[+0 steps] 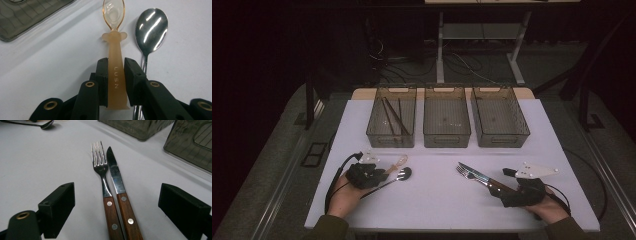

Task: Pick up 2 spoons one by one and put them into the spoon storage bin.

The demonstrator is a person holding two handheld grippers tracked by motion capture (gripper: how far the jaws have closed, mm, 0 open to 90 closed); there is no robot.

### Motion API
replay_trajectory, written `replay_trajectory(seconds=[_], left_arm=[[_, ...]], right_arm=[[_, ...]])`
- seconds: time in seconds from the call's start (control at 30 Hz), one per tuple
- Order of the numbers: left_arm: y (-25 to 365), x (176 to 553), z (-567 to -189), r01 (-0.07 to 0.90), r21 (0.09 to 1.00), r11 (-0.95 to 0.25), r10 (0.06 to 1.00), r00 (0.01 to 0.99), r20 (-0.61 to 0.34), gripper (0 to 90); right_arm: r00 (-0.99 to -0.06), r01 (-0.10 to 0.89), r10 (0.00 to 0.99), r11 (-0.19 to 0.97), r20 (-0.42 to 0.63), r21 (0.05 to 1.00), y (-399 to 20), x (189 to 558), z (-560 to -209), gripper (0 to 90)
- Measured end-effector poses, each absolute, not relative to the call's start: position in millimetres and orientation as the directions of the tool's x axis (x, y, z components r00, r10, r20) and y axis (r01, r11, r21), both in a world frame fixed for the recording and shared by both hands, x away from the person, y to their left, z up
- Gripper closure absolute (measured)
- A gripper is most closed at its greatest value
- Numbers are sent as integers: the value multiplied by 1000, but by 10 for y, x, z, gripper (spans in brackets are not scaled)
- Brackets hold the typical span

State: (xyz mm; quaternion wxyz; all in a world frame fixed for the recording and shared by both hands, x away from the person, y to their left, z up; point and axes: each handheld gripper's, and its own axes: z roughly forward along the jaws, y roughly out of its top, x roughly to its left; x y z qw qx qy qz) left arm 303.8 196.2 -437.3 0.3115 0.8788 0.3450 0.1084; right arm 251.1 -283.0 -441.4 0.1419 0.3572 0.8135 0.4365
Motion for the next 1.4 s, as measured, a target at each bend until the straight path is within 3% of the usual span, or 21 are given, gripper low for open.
replay_trajectory(seconds=[0.83, 1.4], left_arm=[[1991, 3069, -4186, 517, 714, -471, 677, 731, -83, 745], [1780, 3169, -4009, 461, 771, -439, 634, 767, -98, 744]], right_arm=[[-710, 447, 699, 358, 82, 820, -2829, 2500, -4393, 134], [-704, 457, 704, 352, 90, 817, -2824, 2520, -4409, 135]])
